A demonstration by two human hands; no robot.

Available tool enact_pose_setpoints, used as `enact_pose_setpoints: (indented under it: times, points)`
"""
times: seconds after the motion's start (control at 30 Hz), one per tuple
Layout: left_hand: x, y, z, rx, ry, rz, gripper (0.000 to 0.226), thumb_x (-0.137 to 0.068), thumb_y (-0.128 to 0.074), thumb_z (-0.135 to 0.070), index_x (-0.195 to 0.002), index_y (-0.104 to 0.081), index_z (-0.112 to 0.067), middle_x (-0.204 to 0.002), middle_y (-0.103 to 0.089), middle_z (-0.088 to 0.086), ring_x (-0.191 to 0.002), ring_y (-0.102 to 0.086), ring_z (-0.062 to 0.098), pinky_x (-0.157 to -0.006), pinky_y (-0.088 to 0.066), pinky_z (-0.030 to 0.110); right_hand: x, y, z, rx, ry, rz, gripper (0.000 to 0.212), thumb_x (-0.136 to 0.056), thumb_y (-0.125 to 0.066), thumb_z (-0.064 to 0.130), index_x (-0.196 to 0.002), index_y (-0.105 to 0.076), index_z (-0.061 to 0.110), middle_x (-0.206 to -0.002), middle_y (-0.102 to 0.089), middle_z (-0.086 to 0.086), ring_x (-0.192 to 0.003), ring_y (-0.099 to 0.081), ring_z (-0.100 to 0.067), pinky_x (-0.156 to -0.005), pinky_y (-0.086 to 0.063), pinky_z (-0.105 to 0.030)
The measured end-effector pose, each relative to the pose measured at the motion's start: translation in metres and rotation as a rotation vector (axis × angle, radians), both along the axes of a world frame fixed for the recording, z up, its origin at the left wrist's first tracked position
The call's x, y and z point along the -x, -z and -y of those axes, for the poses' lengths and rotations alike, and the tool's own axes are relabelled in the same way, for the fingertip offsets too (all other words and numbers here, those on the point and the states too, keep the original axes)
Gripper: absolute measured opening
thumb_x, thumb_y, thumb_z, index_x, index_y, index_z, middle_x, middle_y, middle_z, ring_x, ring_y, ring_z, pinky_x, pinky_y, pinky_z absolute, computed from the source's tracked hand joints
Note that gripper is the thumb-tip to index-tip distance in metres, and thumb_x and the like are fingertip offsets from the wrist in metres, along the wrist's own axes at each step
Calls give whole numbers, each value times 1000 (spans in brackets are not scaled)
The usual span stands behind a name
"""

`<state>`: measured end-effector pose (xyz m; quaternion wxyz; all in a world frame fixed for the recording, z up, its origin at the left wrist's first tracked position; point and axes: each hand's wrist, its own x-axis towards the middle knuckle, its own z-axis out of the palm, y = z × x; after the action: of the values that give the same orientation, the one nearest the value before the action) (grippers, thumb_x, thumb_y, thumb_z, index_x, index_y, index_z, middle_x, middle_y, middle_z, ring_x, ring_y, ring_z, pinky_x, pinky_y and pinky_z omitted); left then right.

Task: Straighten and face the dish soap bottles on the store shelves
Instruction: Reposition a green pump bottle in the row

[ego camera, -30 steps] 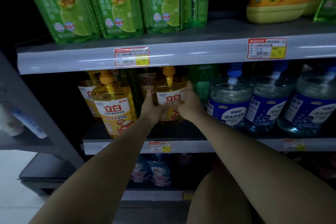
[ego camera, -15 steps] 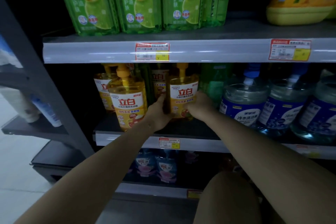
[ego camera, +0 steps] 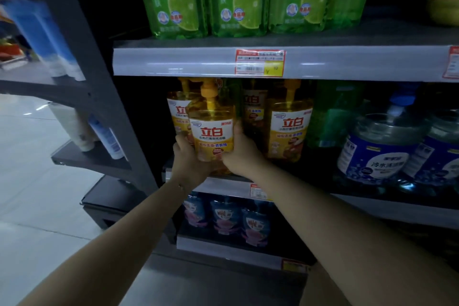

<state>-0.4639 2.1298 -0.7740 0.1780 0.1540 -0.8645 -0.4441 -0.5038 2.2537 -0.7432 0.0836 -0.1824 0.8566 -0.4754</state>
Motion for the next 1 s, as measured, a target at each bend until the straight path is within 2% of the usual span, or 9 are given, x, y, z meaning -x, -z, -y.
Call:
enact_pose_setpoints:
  times: [0.13, 0.23, 0.3, 0.4, 0.57, 0.7, 0.83, 0.9, 1.0]
  points:
    - [16, 1, -9, -14, -177, -26, 105, -78, -76, -26, -152, -3, -15, -144, -26, 18, -133, -28, 40, -109, -28, 52, 0, 13, 25, 49, -30, 27, 88, -93, -53, 15, -151, 11, 31, -147, -41, -3, -131, -43, -26, -107, -39, -40]
    - [23, 4, 2, -49, -281, -52, 105, -80, -72, -28, -153, 3, -17, -149, -23, 20, -136, -25, 43, -109, -25, 53, 3, 12, 29, 138, -149, 64, 76, -96, -48, 13, -151, 0, 35, -148, -39, 0, -133, -40, -23, -110, -36, -41]
    - [24, 7, 13, -49, -290, -59, 110, -78, -74, -25, -154, 6, -17, -151, -20, 18, -137, -23, 42, -110, -24, 53, 9, 10, 27, 166, -158, 70, 65, -96, -47, 9, -151, -18, 30, -139, -44, 2, -126, -45, -19, -101, -40, -33]
    - [26, 12, 21, -79, -305, -70, 114, -78, -73, -20, -153, 13, -18, -155, -14, 14, -139, -21, 41, -112, -23, 54, 26, 11, 25, 137, 6, 7, 56, -93, -52, 7, -144, -33, 20, -134, -49, -6, -105, -52, -14, -82, -45, -26]
    - [31, 18, 21, -97, -339, -103, 125, -74, -80, -19, -152, 18, -18, -159, -5, 10, -142, -16, 41, -113, -20, 54, 62, 18, 29, 119, 291, -134, 79, -78, -72, 12, -141, -25, 12, -140, -36, -13, -127, -42, -29, -103, -42, -37]
    - [31, 22, 18, -87, -388, -118, 123, -70, -83, -21, -154, 7, -19, -155, -11, 12, -138, -24, 38, -109, -29, 52, 87, 11, 42, 117, 361, -77, 80, -67, -84, 29, -127, -32, 12, -131, -46, -12, -119, -49, -30, -96, -46, -45]
    - [23, 29, 26, -16, -494, -210, 96, -59, -89, -27, -134, -33, -9, -128, -38, 14, -118, -42, 34, -93, -44, 50, 103, 4, 59, 153, 427, -42, 66, -65, -85, 37, -115, -53, 6, -114, -61, -11, -103, -61, -28, -80, -53, -36]
    - [19, 35, 33, 75, -440, -258, 71, -67, -85, -29, -119, -42, -9, -117, -46, 10, -109, -49, 31, -85, -48, 48, 109, 4, 61, 130, 467, -59, 53, -70, -82, 36, -108, -59, 5, -105, -64, -11, -96, -64, -29, -72, -54, -33]
    - [16, 35, 34, 217, -308, -244, 29, -83, -70, -28, -100, -50, -14, -100, -59, 3, -89, -60, 25, -69, -52, 41, 111, 8, 60, 127, 477, -91, 50, -73, -79, 30, -110, -56, 6, -106, -64, -12, -97, -63, -30, -73, -54, -33]
